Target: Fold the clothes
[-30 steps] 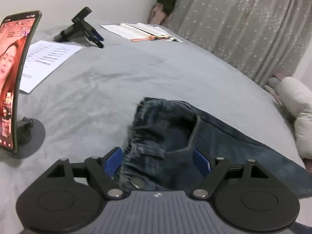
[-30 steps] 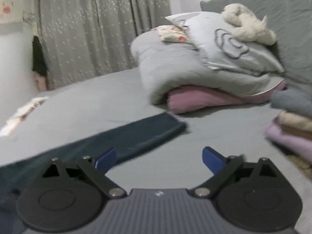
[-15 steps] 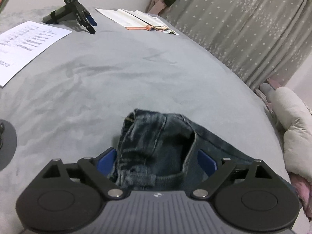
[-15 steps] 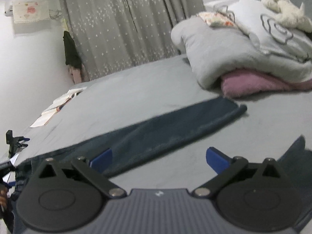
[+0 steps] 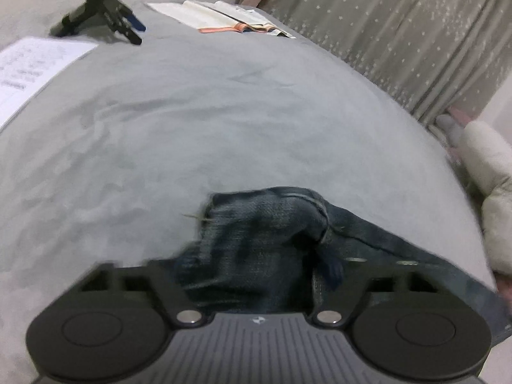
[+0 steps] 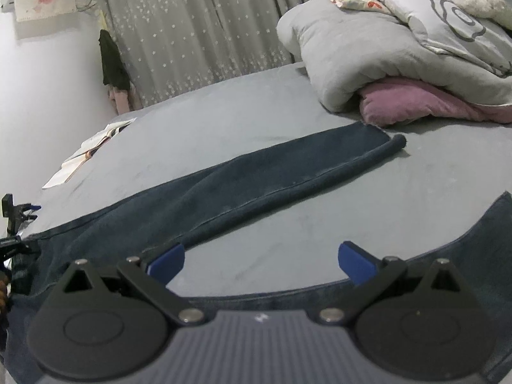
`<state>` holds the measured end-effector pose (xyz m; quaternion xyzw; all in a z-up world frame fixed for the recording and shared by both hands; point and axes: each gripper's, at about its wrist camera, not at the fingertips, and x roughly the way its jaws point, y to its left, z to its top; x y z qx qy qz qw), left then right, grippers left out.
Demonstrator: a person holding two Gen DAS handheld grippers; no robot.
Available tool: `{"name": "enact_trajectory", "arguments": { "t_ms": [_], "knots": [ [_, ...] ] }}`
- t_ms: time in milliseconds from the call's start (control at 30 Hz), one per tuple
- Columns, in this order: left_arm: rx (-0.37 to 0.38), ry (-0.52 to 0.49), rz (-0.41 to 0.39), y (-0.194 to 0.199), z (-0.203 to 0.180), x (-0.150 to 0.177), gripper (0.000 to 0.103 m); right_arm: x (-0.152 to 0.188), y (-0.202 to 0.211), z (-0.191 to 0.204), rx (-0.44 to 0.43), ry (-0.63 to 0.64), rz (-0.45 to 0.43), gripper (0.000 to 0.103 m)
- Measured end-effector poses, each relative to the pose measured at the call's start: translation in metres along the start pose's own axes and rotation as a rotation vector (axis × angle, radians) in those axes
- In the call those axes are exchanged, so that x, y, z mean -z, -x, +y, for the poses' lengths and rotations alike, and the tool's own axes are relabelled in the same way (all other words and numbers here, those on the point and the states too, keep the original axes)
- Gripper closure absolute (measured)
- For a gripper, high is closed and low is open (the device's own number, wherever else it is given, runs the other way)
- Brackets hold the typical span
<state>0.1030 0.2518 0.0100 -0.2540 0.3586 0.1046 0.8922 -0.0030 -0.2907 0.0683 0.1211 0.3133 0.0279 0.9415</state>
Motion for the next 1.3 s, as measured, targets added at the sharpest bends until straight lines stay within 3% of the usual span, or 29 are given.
{"name": "enact_trajectory", "arguments": {
  "t_ms": [233, 633, 867, 1100, 1200, 1300],
  "knots": [
    [0.044, 0.072, -0.070, 0.014, 0.006, -0.005, 0.070, 0.002, 0.002, 0.001, -0.003, 0.011, -0.017, 0.000],
    [-0.002, 0.152, -0.145, 0.018, 0.011, -0.009, 0.070, -0.004, 0.000, -0.014, -0.005, -0.036, -0.029, 0.000],
    [-0.019, 0.156, -0.115, 0.006, 0.017, -0.008, 0.070, -0.025, -0.017, -0.067, -0.012, -0.244, -0.031, 0.000],
    [-0.022, 0.157, -0.112, 0.006, 0.015, -0.008, 0.069, -0.042, -0.030, -0.142, 0.133, -0.462, -0.069, 0.000],
    [-0.029, 0.156, -0.114, 0.007, 0.012, -0.007, 0.069, -0.043, -0.038, -0.177, 0.135, -0.615, -0.089, 0.000],
    [-0.036, 0.147, -0.118, 0.008, 0.008, -0.006, 0.069, -0.053, -0.061, -0.186, 0.083, -0.646, -0.083, 0.000]
  ]
}}
